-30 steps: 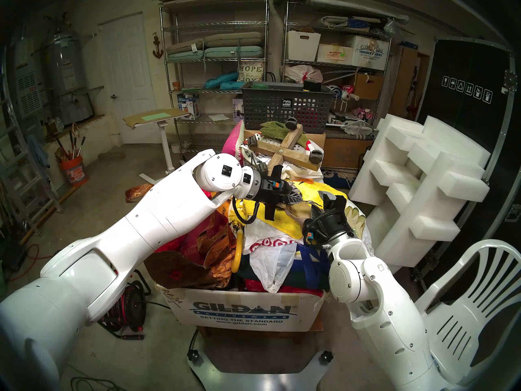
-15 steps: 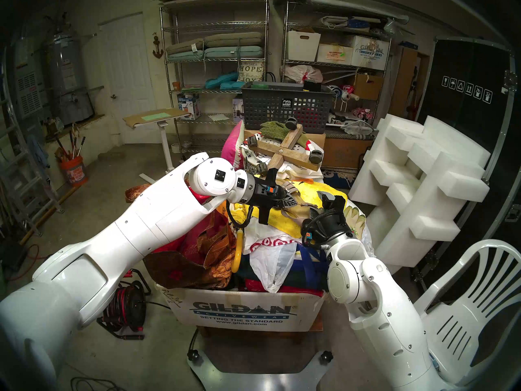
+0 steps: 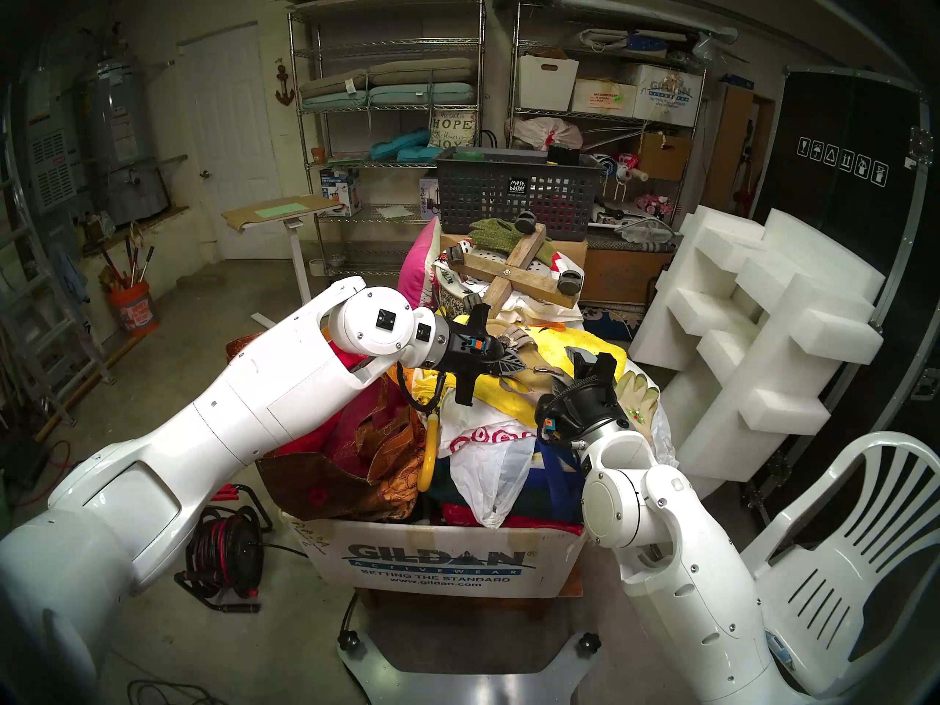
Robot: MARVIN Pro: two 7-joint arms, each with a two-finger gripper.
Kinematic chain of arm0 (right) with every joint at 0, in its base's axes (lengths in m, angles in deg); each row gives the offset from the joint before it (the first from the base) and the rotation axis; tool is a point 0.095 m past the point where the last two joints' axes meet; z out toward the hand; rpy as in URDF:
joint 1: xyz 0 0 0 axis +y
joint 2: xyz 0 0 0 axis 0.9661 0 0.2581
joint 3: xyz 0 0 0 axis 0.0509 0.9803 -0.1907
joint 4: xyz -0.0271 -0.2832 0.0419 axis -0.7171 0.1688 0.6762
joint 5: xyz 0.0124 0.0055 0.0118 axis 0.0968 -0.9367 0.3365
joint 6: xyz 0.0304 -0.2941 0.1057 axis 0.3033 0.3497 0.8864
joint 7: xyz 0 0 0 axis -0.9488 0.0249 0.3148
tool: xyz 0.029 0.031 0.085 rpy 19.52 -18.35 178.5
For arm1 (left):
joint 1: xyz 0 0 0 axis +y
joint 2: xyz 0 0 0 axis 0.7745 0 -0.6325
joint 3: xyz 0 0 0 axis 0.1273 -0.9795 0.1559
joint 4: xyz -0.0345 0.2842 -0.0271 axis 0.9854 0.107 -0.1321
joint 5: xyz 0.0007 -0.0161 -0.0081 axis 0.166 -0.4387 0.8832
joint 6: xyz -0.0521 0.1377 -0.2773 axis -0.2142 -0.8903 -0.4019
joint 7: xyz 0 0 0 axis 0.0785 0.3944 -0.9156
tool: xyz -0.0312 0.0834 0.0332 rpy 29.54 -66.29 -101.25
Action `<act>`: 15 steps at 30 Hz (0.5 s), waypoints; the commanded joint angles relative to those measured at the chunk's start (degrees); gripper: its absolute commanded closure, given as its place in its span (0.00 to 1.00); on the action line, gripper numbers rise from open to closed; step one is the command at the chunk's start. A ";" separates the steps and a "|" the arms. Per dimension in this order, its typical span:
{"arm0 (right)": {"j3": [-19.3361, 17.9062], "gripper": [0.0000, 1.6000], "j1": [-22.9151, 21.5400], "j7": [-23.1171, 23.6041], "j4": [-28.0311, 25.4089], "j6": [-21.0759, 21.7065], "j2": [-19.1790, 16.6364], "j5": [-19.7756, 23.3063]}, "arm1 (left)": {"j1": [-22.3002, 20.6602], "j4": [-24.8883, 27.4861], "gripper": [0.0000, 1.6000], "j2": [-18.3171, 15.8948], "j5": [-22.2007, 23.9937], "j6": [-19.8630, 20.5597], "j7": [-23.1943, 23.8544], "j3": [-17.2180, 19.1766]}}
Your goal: Unbuckle a shoe
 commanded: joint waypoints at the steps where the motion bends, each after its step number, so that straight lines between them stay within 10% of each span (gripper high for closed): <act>1: -1.47 0.33 -0.79 0.60 -1.15 1.82 0.52 -0.34 | -1.06 -0.93 1.00 -1.75 -0.93 0.12 -0.66 1.19; 15: -3.05 0.36 -1.49 1.35 -0.81 2.06 1.01 -0.17 | -0.23 -0.45 1.00 -3.90 -1.02 0.40 -0.71 1.02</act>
